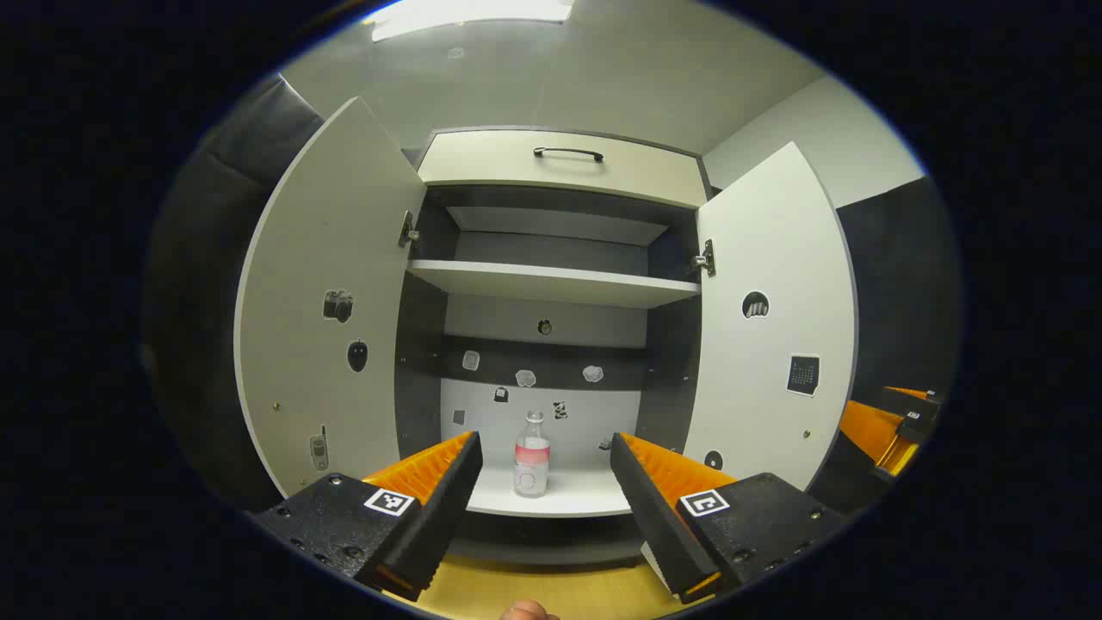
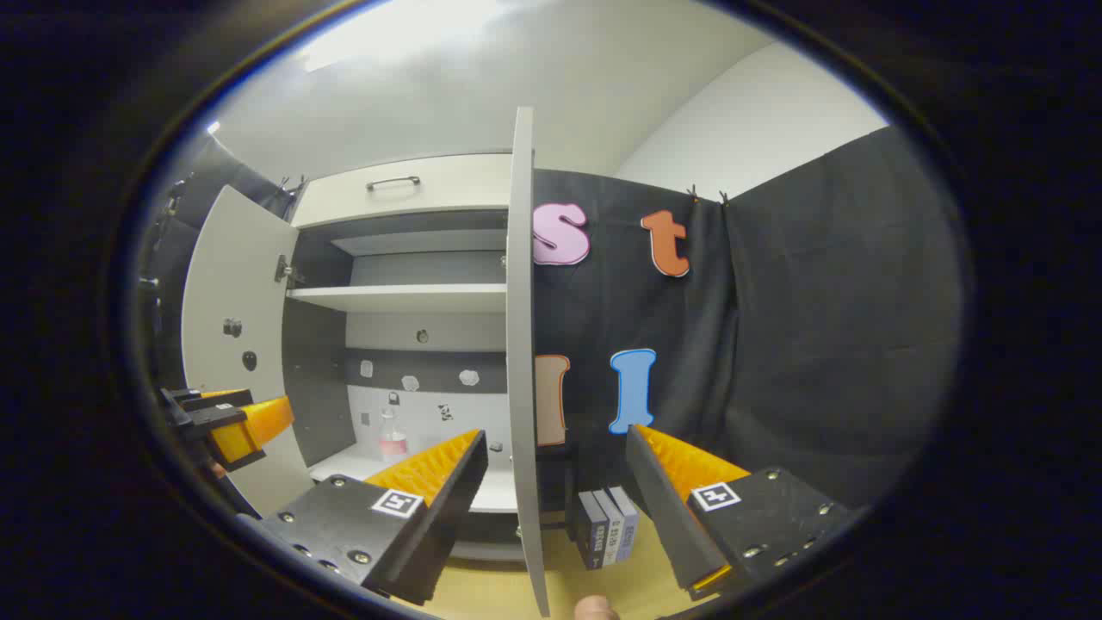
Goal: Grasp the bottle in the cabinet with the left hand and place it on the coaster, then close the right door with the right hand and the left door with the left hand.
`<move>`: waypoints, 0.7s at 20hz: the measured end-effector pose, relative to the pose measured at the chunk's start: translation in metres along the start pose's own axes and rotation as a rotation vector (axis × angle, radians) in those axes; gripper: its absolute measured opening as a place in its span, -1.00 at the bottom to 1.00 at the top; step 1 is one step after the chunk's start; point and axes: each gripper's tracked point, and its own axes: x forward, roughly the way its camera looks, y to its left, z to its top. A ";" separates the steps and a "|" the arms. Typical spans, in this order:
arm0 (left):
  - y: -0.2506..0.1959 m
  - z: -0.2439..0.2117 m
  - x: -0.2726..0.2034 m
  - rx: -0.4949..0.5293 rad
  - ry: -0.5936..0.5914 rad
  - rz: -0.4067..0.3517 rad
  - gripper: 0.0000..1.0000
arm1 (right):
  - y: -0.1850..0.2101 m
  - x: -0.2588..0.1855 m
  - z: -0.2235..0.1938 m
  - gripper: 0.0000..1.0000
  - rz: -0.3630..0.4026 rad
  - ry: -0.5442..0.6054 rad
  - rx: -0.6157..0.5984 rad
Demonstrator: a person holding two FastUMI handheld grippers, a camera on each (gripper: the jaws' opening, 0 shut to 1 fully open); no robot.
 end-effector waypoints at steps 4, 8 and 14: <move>0.001 -0.002 0.002 0.007 0.008 0.008 0.93 | 0.000 0.005 0.002 1.00 0.002 -0.001 -0.007; 0.002 -0.002 0.005 0.008 0.007 0.014 0.93 | 0.000 0.007 0.004 0.95 0.002 -0.005 -0.009; 0.005 -0.004 0.009 0.009 0.009 0.025 0.93 | 0.007 0.014 0.006 0.95 0.016 -0.008 -0.013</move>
